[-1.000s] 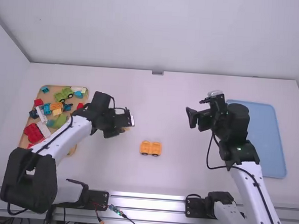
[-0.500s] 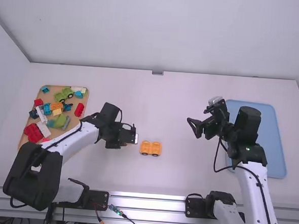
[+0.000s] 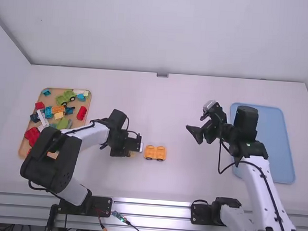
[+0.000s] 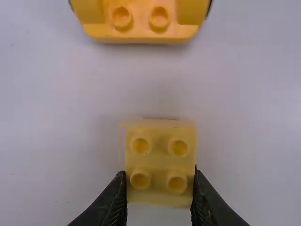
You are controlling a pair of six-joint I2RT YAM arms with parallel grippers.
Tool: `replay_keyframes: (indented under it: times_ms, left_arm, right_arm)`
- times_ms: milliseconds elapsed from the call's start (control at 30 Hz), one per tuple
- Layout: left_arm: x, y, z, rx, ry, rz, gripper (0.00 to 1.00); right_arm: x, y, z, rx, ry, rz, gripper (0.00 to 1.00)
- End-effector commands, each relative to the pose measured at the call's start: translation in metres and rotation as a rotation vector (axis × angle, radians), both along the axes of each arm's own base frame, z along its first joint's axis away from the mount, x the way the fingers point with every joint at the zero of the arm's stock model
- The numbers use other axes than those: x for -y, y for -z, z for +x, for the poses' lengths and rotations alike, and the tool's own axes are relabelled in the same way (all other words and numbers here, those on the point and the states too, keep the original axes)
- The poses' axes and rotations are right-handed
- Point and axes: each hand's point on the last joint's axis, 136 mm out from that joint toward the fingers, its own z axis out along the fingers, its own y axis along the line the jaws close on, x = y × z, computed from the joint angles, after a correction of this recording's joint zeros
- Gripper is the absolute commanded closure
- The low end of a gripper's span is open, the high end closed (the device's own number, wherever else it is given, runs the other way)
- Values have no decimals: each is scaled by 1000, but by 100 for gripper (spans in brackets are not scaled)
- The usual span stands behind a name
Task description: Assemble lego blocks to make yellow taxi
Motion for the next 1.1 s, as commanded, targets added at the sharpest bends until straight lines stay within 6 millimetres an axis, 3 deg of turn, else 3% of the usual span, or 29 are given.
replay_keyframes:
  times_ms: [0, 67, 167, 300, 467, 633, 833, 967, 1067]
  left_arm:
    - [7, -3, 3, -2, -10, -32, 74]
    - [6, -3, 6, 1, -32, -35, 57]
    - [7, -3, 6, 4, -30, -35, 2]
    - [4, -4, 13, 29, -42, -33, 1]
    - [17, -18, 18, 48, -16, -104, 1]
    - [28, -40, 20, 85, 72, -288, 1]
    - [20, -58, 15, 89, 81, -484, 1]
    - [17, -64, 10, 114, 100, -570, 1]
    - [17, -69, 5, 141, 119, -639, 1]
  right_arm:
    - [-3, 14, 2, 1, -47, -29, 1]
    - [-4, 22, 6, -6, -61, -37, 1]
    - [-7, 33, 9, -14, -87, -52, 1]
    - [-23, 46, 1, -2, -197, -79, 1]
    - [-40, 53, -17, 9, -298, -126, 1]
    - [-52, 48, -35, 21, -360, -151, 2]
    - [-60, 52, -54, 93, -442, -66, 1]
    - [-64, 64, -66, 151, -492, 39, 1]
    - [-64, 87, -69, 146, -472, 81, 1]
